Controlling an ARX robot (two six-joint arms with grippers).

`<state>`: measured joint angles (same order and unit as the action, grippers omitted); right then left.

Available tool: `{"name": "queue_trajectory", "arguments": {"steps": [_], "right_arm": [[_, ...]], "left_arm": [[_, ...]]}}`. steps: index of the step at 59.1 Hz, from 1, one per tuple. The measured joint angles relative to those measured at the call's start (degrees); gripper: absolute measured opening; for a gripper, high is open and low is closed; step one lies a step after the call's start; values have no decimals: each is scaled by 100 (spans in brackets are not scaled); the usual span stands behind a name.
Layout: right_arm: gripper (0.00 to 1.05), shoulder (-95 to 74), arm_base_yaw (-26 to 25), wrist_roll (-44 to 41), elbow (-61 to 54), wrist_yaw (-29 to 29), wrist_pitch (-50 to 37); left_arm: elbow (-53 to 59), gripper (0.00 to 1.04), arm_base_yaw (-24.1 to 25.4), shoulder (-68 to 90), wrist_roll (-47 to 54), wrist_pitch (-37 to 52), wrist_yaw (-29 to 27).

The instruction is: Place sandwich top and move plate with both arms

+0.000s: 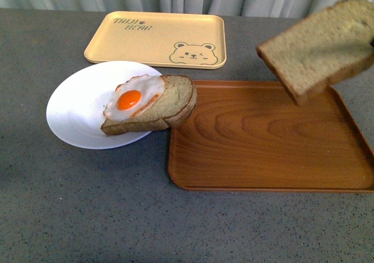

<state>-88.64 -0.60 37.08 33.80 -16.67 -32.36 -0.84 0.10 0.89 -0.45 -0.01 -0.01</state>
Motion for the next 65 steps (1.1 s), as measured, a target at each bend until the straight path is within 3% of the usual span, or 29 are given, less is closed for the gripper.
{"name": "queue_trajectory", "arguments": {"steps": [34,44,55,65], "right_arm": [[2,-2299,3447,573,2472,2131,-208],[2,-3060,3797,968,2756,2616,-35],[3,-3272,3880,1161,2846,2756,116],[32,-3132,3960,1174,2610,2826,63]], "left_arm": [[0,96,0,0,0,0,0],[0,96,0,0,0,0,0],[0,96,0,0,0,0,0],[0,96,0,0,0,0,0]]}}
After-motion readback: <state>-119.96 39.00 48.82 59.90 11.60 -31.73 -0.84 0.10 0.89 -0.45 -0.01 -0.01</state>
